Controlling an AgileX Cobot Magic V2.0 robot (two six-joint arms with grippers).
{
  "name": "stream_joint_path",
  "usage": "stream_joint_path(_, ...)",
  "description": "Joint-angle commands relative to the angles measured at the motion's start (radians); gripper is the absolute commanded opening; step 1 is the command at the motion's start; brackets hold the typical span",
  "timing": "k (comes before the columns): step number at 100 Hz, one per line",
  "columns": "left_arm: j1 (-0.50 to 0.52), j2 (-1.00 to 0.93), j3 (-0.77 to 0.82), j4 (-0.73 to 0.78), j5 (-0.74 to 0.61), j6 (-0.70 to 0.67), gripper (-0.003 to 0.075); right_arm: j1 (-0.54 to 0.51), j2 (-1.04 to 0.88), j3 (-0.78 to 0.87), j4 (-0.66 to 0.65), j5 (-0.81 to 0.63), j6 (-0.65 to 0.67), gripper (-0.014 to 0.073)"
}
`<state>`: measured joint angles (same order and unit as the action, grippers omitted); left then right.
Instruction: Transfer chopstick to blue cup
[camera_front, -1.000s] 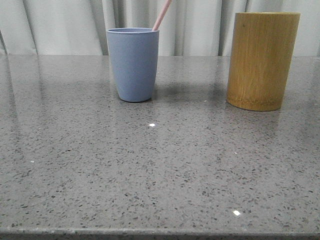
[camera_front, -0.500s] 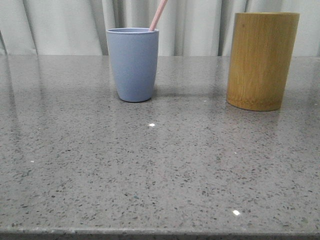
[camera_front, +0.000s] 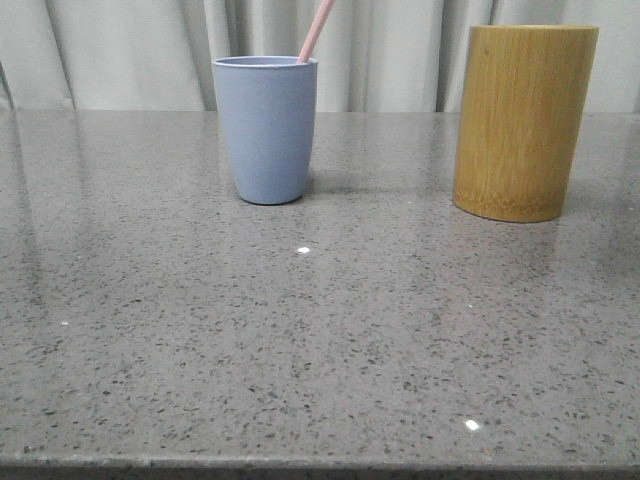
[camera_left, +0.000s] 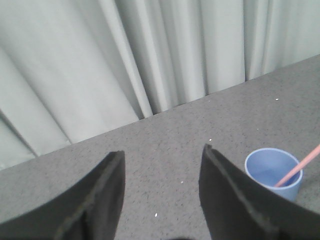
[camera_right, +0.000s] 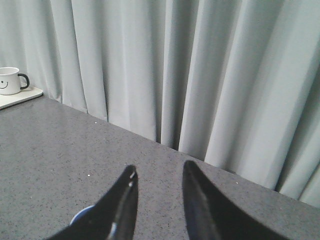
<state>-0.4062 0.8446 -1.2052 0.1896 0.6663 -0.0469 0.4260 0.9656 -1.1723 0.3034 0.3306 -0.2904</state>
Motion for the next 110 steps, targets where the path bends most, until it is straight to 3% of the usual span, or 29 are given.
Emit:
stream_joint_path(1,-0.006,-0.074,0.047,0.053,-0.108,-0.059,0.0335,-0.02,-0.058,0.011,-0.002,-0.07,-0.008,0.0244)
stream_joint_path(17,-0.006,-0.194,0.153,0.125,-0.112,-0.133,0.0335,-0.054,-0.142,0.09,-0.003,-0.069,-0.008,0.0244)
stream_joint_path(55,-0.006,-0.391,0.271,0.138,-0.106,-0.132,0.0335,-0.14,-0.345,0.248,-0.003,-0.047,-0.008,0.0199)
stream_joint_path(64,-0.006,-0.414,0.282,0.138,-0.094,-0.132,0.0335,-0.142,-0.363,0.253,-0.003,-0.034,-0.008,0.015)
stream_joint_path(74,-0.006,-0.43,0.293,0.138,-0.075,-0.132,0.0327,-0.142,-0.367,0.253,-0.003,-0.027,-0.008,0.0029)
stream_joint_path(85,-0.006,-0.439,0.293,0.138,-0.048,-0.132,0.0228,-0.142,-0.367,0.253,-0.003,-0.027,-0.008,-0.0074)
stream_joint_path(99,-0.006,-0.438,0.293,0.138,-0.041,-0.132,0.0002,-0.142,-0.367,0.253,-0.003,-0.027,-0.008,-0.0069)
stream_joint_path(110,-0.006,-0.438,0.293,0.138,-0.041,-0.132,-0.0019,-0.142,-0.367,0.253,-0.003,-0.027,-0.008,-0.0069)
